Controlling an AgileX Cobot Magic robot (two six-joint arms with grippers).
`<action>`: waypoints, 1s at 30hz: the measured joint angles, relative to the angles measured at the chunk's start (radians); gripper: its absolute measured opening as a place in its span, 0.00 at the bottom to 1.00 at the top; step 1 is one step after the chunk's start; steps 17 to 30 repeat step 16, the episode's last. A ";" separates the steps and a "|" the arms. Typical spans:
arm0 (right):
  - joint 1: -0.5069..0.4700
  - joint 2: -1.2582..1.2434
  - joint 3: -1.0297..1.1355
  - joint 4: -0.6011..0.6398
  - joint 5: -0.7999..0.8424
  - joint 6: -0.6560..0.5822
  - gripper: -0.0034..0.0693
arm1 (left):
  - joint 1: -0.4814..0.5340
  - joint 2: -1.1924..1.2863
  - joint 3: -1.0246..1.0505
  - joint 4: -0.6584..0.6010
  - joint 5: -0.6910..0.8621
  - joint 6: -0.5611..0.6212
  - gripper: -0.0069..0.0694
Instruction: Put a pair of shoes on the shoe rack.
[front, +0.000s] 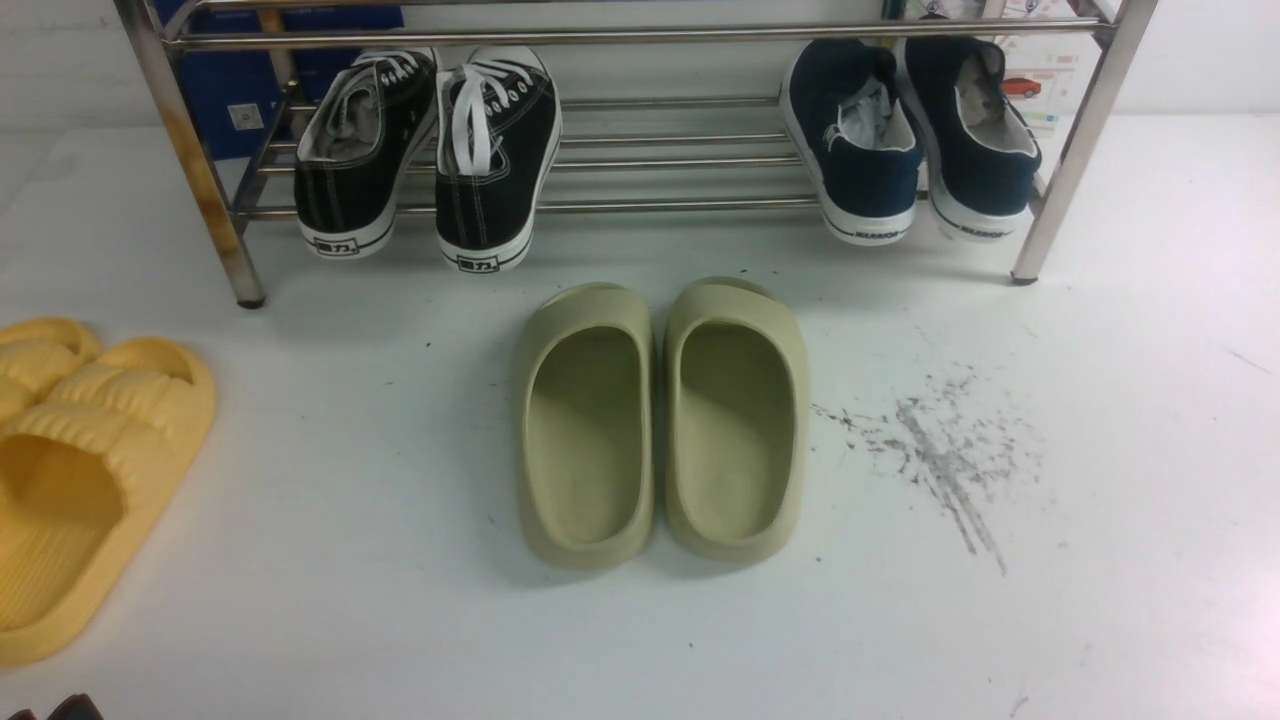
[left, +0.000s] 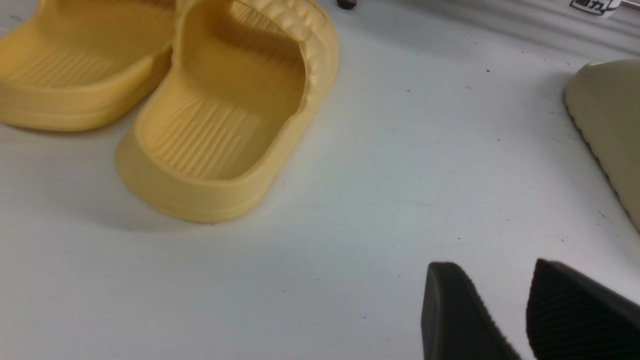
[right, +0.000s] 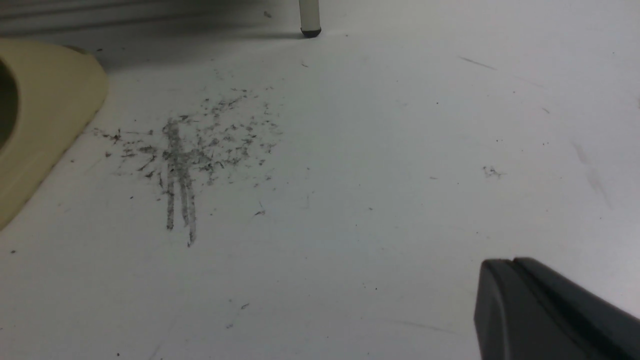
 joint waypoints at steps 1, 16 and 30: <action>0.000 0.000 0.000 0.000 0.000 0.000 0.07 | 0.000 0.000 0.000 0.000 0.000 0.000 0.40; 0.000 0.000 0.000 0.000 0.000 0.000 0.09 | 0.000 0.000 0.000 0.000 0.000 0.000 0.40; 0.000 0.000 0.000 0.000 0.000 0.000 0.09 | 0.000 0.000 0.000 0.000 0.000 0.000 0.40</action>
